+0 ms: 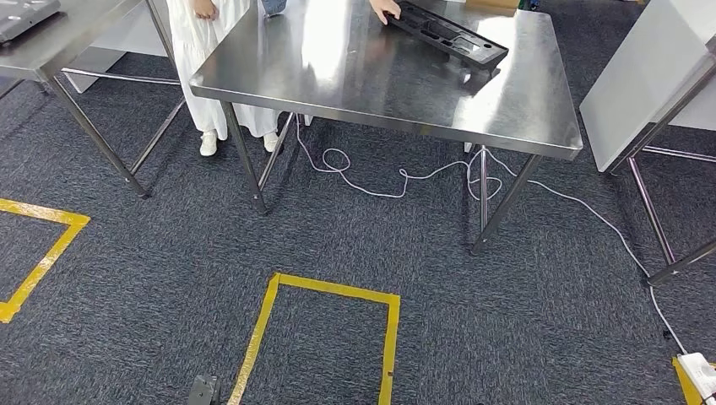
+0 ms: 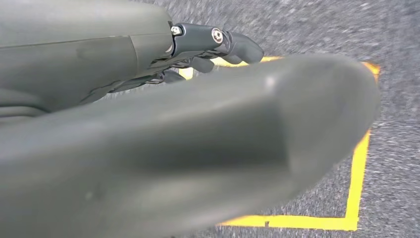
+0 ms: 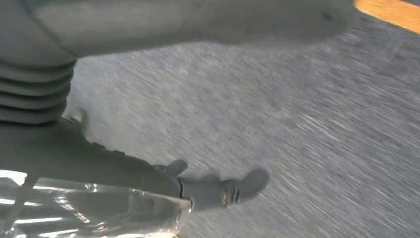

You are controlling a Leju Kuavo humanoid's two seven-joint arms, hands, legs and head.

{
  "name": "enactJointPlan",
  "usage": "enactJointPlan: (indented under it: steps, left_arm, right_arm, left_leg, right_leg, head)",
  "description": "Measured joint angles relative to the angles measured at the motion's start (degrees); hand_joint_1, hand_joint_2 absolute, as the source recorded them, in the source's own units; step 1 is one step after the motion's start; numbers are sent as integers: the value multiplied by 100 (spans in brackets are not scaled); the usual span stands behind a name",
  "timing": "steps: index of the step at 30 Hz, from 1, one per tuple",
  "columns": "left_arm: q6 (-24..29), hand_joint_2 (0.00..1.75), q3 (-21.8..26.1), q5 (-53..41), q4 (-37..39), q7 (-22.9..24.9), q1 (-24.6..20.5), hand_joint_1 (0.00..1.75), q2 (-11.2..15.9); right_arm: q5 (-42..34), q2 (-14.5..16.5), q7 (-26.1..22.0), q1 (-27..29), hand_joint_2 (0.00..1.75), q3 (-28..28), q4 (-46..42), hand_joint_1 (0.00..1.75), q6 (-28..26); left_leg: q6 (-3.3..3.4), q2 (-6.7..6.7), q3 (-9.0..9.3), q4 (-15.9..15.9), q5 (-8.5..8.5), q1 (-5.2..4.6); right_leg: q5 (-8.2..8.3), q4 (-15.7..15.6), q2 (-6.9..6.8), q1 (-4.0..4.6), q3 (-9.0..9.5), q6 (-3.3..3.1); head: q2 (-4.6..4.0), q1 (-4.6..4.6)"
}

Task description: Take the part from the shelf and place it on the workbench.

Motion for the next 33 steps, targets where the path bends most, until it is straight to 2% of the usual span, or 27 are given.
enactJointPlan:
  steps: [1, 2, 3, 4, 6, 7, 8, 9, 10, 11, 12, 13, 15, 16, 17, 19, 20, 21, 22, 23, 24, 25, 27, 29, 31, 32, 33]
  left_arm:
    - [13, 0, -1, -27, 1, 21, -2, 0, 3]
    - [25, 0, -1, -55, 1, 52, -3, 0, 7]
    - [38, 0, -2, -88, 2, 93, -5, 0, 9]
    - [45, 0, -4, -128, 2, 138, -10, 0, 13]
    - [35, 0, -29, -231, 2, 233, -18, 0, 15]
    - [24, 0, -56, -301, 2, 282, -22, 0, 15]
    - [17, 0, -96, -381, 2, 339, -27, 0, 11]
    - [25, 0, -141, -462, 2, 403, -38, 0, 3]
    - [37, 0, -191, -539, 2, 470, -56, 0, -14]
    - [61, 0, -240, -600, 1, 539, -81, 0, -40]
    - [84, 0, -283, -643, 1, 598, -111, 0, -70]
    - [97, 0, -320, -674, 0, 643, -143, 0, -106]
    - [109, 0, -379, -709, 0, 710, -196, 0, -180]
    - [107, 0, -404, -722, 0, 742, -215, 0, -213]
    - [92, 0, -424, -731, 0, 768, -226, 0, -232]
    - [14, 0, -449, -744, 2, 798, -213, 0, -230]
    - [-49, 0, -458, -751, 6, 804, -187, 0, -211]
    - [-110, 0, -467, -762, 10, 808, -154, 0, -186]
    - [-157, 0, -474, -773, 14, 815, -121, 0, -161]
    - [-184, 0, -480, -787, 16, 825, -97, 0, -142]
    - [-196, 0, -484, -802, 18, 837, -84, 0, -125]
    - [-198, 0, -488, -813, 19, 854, -78, 0, -111]
    - [-196, 0, -499, -838, 19, 886, -77, 0, -79]
    - [-183, 0, -522, -884, 19, 898, -68, 0, -59]
    - [-169, 0, -555, -932, 19, 890, -61, 0, -57]
    - [-164, 0, -567, -944, 19, 886, -64, 0, -59]
    - [-156, 0, -576, -955, 18, 883, -68, 0, -61]
  right_arm:
    - [3, 25, 85, 63, 175, -34, 27, 0, 23]
    - [3, 53, 149, 128, 175, -65, 49, 0, 47]
    - [5, 84, 191, 185, 175, -92, 66, 0, 64]
    - [11, 114, 217, 223, 175, -114, 78, 0, 73]
    - [78, 164, 284, 251, 175, -142, 95, 0, 86]
    - [138, 180, 337, 252, 175, -149, 103, 0, 96]
    - [206, 193, 399, 252, 175, -151, 110, 0, 116]
    - [259, 201, 455, 250, 175, -151, 116, 0, 145]
    - [288, 208, 499, 242, 175, -151, 120, 0, 175]
    - [287, 215, 528, 222, 175, -151, 122, 0, 204]
    - [261, 221, 542, 201, 175, -152, 124, 0, 222]
    - [224, 230, 547, 185, 175, -154, 125, 0, 229]
    - [125, 244, 544, 193, 175, -175, 133, 0, 230]
    - [68, 252, 537, 210, 175, -200, 140, 0, 228]
    - [7, 269, 528, 226, 175, -233, 147, 0, 227]
    - [-119, 305, 502, 243, 175, -320, 156, 0, 231]
    - [-180, 327, 488, 248, 175, -367, 159, 0, 244]
    - [-237, 343, 475, 253, 175, -418, 162, 0, 262]
    - [-284, 362, 465, 264, 175, -468, 166, 0, 281]
    - [-320, 378, 459, 278, 175, -514, 170, 0, 297]
    - [-343, 391, 457, 294, 175, -552, 175, 0, 305]
    - [-358, 399, 461, 306, 175, -585, 180, 0, 309]
    - [-390, 419, 491, 305, 175, -656, 184, 0, 318]
    - [-414, 438, 547, 298, 175, -720, 185, 0, 335]
    - [-417, 445, 597, 317, 175, -755, 187, 0, 352]
    - [-414, 452, 616, 332, 175, -765, 189, 0, 363]
    - [-410, 459, 631, 344, 175, -773, 191, 0, 375]
  left_leg:
    - [73, 40, -40, -8, 44, -22]
    - [151, 84, -81, -20, 97, -37]
    - [220, 133, -138, -32, 155, -38]
    - [267, 180, -210, -34, 210, -39]
    - [289, 280, -350, -29, 313, -50]
    - [280, 336, -416, -26, 363, -55]
    - [267, 395, -471, -23, 407, -56]
    - [248, 450, -514, -22, 444, -51]
    - [225, 502, -542, -21, 476, -46]
    - [193, 553, -556, -20, 506, -47]
    - [156, 604, -562, -22, 534, -51]
    - [118, 651, -564, -22, 559, -58]
    - [42, 750, -553, -37, 609, -54]
    - [4, 746, -557, -30, 611, -36]
    - [-30, 648, -579, 21, 556, -19]
    - [-69, 304, -741, 424, 224, 5]
    - [-75, 144, -879, 787, -10, 5]
    - [-79, 65, -1019, 1163, -205, 5]
    - [-84, 29, -1113, 1439, -312, 4]
    - [-87, 17, -1129, 1542, -315, 4]
    - [-86, 6, -1042, 1425, -213, 6]
    - [-79, -38, -863, 1123, -46, 10]
    - [-43, -272, -499, 442, 178, 26]
    - [13, -393, -371, 148, 208, 9]
    - [91, -262, -384, 108, 261, -10]
    - [136, -193, -386, 75, 303, -4]
    - [179, -116, -394, 43, 346, 12]
  right_leg:
    - [21, 19, 23, -12, -41, 43]
    - [-33, 99, 41, -31, -111, 61]
    - [-168, 293, 52, -57, -218, 58]
    - [-373, 605, 54, -87, -357, 41]
    - [-790, 1352, 55, -112, -603, 54]
    - [-907, 1569, 54, -121, -613, 91]
    - [-945, 1564, 50, -131, -488, 143]
    - [-907, 1309, 30, -140, -233, 199]
    - [-831, 876, -39, -149, 119, 248]
    - [-786, 426, -143, -141, 435, 263]
    - [-745, 80, -231, -107, 648, 240]
    - [-726, -122, -287, -69, 752, 185]
    - [-682, -186, -223, 1, 718, 41]
    - [-641, -203, -165, -35, 720, -25]
    - [-598, -220, -112, -64, 722, -83]
    - [-505, -244, -15, -125, 708, -204]
    - [-471, -237, 43, -105, 670, -245]
    - [-443, -228, 110, -90, 631, -275]
    - [-421, -216, 187, -74, 595, -287]
    - [-406, -195, 266, -63, 560, -290]
    - [-396, -162, 343, -59, 526, -287]
    - [-391, -116, 419, -59, 489, -283]
    - [-393, -2, 558, -44, 389, -260]
    - [-375, 57, 672, -32, 285, -189]
    - [-323, 45, 758, -29, 204, -89]
    - [-327, 76, 686, -22, 157, -62]
    - [-388, 189, 557, -13, 77, -58]
  head:
    - [0, -2]
    - [0, 7]
    - [0, 19]
    - [0, 35]
    - [0, 64]
    - [0, 66]
    - [0, 65]
    - [0, 65]
    - [0, 69]
    - [0, 73]
    - [0, 73]
    - [0, 71]
    - [0, 66]
    - [0, 65]
    - [0, 59]
    - [0, 38]
    - [0, 30]
    - [0, 27]
    - [0, 24]
    - [0, 26]
    - [0, 24]
    - [0, 23]
    - [0, 24]
    - [0, 26]
    - [0, 23]
    - [0, 22]
    - [0, 38]
